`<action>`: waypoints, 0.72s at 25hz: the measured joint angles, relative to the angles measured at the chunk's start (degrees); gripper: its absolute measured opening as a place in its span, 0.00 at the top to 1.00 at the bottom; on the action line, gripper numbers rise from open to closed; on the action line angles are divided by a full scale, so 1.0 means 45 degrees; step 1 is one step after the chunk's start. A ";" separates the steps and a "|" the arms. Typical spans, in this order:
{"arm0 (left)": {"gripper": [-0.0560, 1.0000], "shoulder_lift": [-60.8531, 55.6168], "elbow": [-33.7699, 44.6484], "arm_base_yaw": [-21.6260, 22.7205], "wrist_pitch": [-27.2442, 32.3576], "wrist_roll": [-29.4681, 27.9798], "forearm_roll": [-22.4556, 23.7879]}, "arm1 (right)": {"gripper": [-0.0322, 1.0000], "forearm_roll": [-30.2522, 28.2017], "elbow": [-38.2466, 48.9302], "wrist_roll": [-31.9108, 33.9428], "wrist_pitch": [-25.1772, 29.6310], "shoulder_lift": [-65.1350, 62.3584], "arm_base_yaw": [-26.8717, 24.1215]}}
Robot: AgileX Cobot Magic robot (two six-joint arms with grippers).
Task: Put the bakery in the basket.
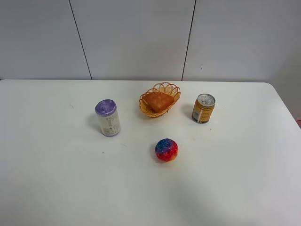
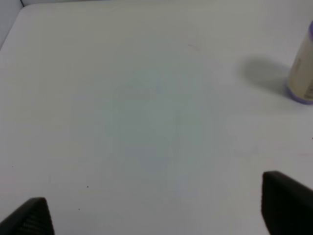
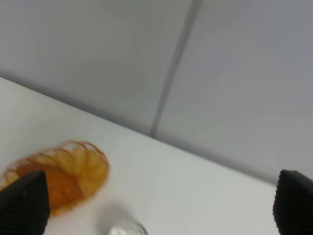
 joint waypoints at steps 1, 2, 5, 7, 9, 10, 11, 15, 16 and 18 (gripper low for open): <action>0.15 0.0000 0.0000 0.0000 0.0000 0.0000 0.0000 | 0.09 0.0000 0.0836 0.0046 -0.0083 -0.0611 -0.0412; 0.15 0.0000 0.0000 0.0000 0.0000 0.0000 0.0000 | 0.09 0.0082 0.1589 0.0059 -0.0197 -0.1356 -0.0956; 0.15 0.0000 0.0000 0.0000 0.0000 0.0000 0.0000 | 0.09 0.0640 0.4598 0.0086 -0.0588 -0.3598 -0.2632; 0.15 0.0000 0.0000 0.0000 0.0000 0.0000 0.0000 | 0.09 0.0968 0.6500 0.0086 -0.0856 -0.5353 -0.3743; 0.15 0.0000 0.0000 0.0000 0.0000 0.0000 0.0000 | 0.09 0.1056 0.8287 0.0047 -0.0867 -0.7045 -0.4608; 0.15 0.0000 0.0000 0.0000 0.0000 0.0000 0.0000 | 0.09 0.1117 0.9200 0.0047 -0.0867 -0.7988 -0.4937; 0.15 0.0000 0.0000 0.0000 0.0000 0.0000 0.0000 | 0.09 0.1194 1.0052 0.0047 -0.0867 -0.8770 -0.5146; 0.15 0.0000 0.0000 0.0000 0.0000 0.0000 0.0000 | 0.09 0.1831 1.2553 0.0036 -0.0742 -1.2289 -0.5300; 0.15 0.0000 0.0000 0.0000 0.0000 0.0000 0.0000 | 0.09 0.1912 1.2967 0.0036 -0.0648 -1.3061 -0.5300; 0.15 0.0000 0.0000 0.0000 0.0000 0.0000 0.0000 | 0.09 0.1887 1.3417 0.0036 -0.0285 -1.4300 -0.5300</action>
